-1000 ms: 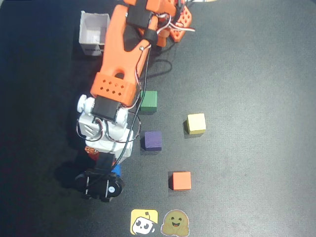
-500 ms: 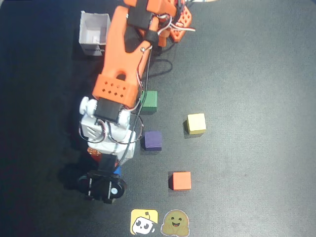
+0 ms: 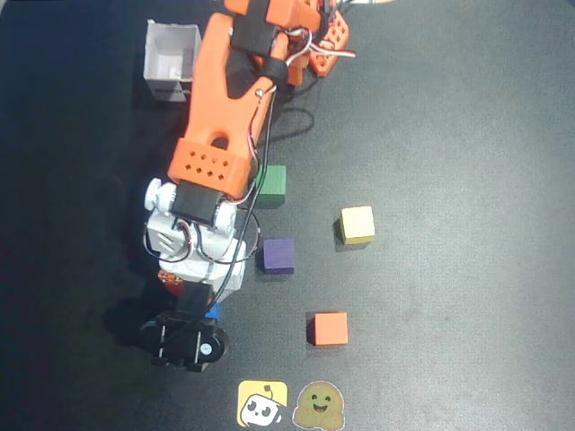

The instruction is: Put the red cube on top of the blue cube.

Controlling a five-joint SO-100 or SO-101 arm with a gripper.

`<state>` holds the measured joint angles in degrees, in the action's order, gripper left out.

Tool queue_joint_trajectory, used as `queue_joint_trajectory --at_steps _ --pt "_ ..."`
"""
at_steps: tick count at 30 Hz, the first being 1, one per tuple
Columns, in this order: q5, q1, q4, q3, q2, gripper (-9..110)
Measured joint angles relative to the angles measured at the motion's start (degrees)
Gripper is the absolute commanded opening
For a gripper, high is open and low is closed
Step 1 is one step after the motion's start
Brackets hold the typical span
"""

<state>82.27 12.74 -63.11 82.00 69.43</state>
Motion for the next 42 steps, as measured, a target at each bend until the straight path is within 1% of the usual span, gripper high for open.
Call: queue_joint_trajectory --at_steps 9,11,38,40,42 --pt "1.0 0.1 0.4 0.0 -0.4 9" --pt "1.1 0.1 0.4 0.0 -0.4 11" --pt "4.8 -0.4 0.4 0.0 -0.4 19" --pt "4.9 -0.4 0.4 0.0 -0.4 22" --pt "5.3 -0.4 0.4 0.0 -0.4 22"
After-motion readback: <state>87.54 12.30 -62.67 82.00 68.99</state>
